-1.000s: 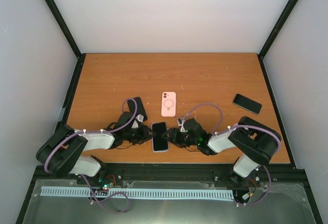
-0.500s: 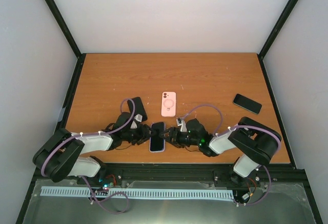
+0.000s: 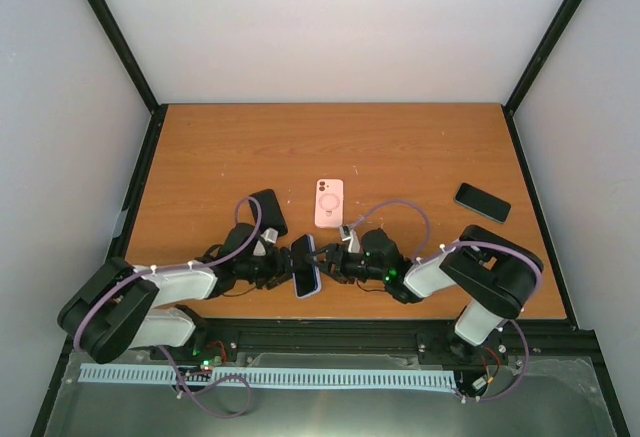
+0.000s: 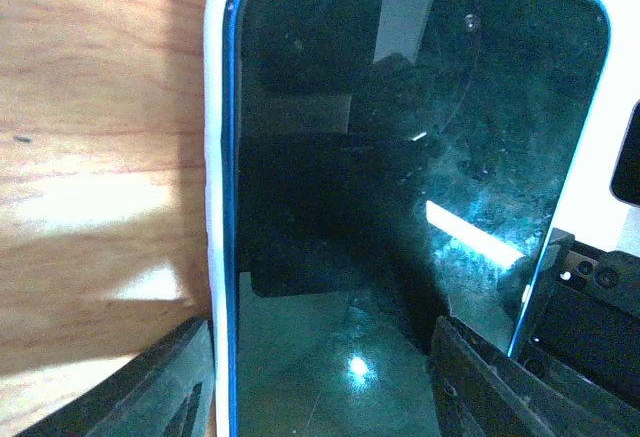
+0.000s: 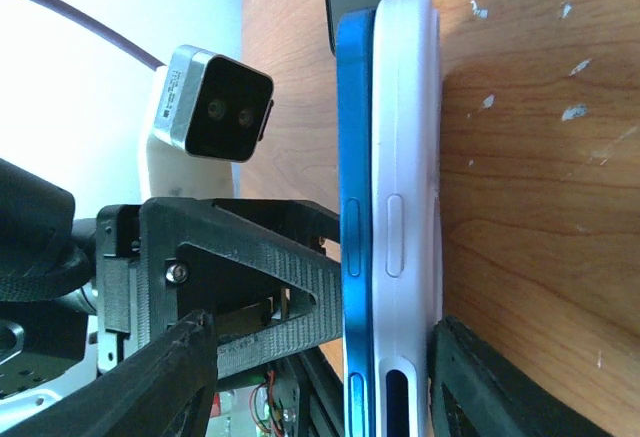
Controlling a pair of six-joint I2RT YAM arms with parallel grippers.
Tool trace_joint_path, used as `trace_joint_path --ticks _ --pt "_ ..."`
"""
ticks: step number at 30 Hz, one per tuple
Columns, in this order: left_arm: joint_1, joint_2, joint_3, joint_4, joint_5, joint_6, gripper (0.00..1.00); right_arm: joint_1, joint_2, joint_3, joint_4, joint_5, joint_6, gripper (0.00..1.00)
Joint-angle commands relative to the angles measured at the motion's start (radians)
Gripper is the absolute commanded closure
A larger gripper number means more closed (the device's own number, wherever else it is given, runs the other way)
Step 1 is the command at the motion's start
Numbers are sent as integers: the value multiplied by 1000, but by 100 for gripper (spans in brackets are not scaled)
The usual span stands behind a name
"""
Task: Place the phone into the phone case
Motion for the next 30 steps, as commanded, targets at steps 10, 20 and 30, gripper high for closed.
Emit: trace_joint_path --ticks 10,20,30 --pt "-13 -45 -23 -60 -6 -9 41 8 51 58 49 -37 -28 77" --pt "-15 -63 -31 -67 -11 -11 41 8 29 60 -53 -3 -67 97" --pt "-15 -84 -41 -92 -31 -3 41 11 -43 91 -271 62 -161 89"
